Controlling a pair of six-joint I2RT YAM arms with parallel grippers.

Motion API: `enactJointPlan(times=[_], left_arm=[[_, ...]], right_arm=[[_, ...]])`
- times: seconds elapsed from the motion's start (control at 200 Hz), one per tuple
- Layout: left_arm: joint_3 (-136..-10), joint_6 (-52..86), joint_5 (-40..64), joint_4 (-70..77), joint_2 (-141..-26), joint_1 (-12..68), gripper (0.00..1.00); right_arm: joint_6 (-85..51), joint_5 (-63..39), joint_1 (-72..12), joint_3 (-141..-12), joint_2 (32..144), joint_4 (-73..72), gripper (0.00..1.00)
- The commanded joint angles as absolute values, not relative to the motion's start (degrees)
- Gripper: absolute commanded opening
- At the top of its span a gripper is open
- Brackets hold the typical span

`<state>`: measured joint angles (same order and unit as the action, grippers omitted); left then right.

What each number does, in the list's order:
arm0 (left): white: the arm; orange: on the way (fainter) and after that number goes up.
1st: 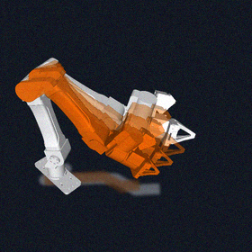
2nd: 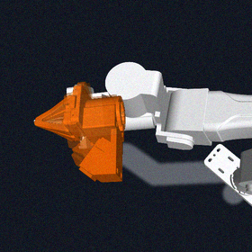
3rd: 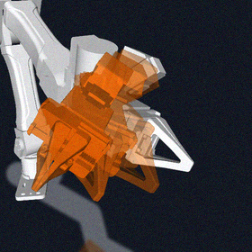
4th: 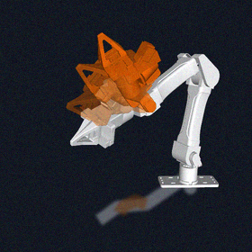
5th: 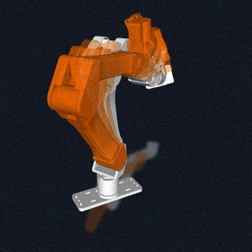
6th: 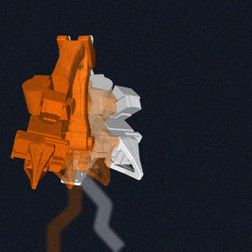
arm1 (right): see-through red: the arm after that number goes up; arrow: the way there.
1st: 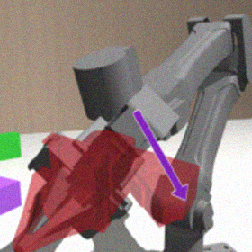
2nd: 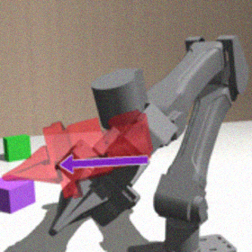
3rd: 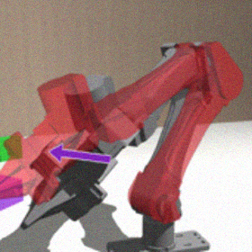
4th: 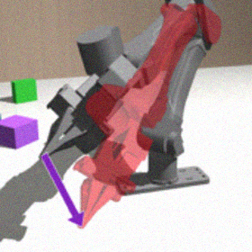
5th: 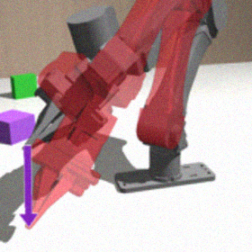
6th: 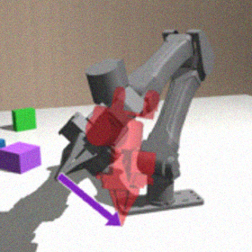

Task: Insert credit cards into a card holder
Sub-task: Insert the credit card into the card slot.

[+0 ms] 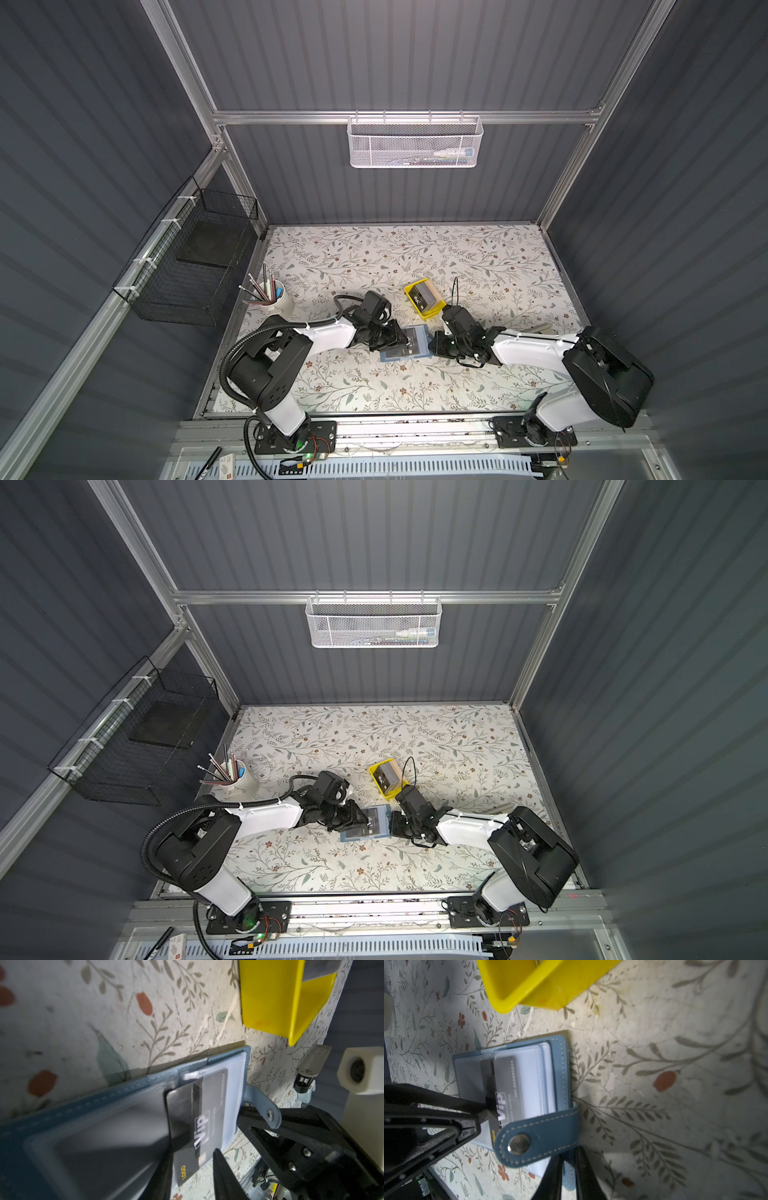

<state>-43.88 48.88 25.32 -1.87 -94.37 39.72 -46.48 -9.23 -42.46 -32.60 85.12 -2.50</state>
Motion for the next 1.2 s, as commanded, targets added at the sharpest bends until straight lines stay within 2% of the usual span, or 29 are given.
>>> enactJointPlan(times=[0.0,0.946,1.196], left_arm=[[-43.05,50.65,26.15,0.07,-95.19,40.16,0.34],[-40.76,55.38,28.25,9.22,-96.85,41.69,0.34],[-41.09,54.35,27.42,7.36,-96.18,41.9,0.34]], right_arm=[[-47.02,-9.05,-42.41,-32.79,85.52,-1.45,0.16],[-46.67,-9.1,-42.45,-33.56,85.45,-0.44,0.15],[-46.67,-8.82,-42.47,-33.34,85.44,-0.48,0.16]])
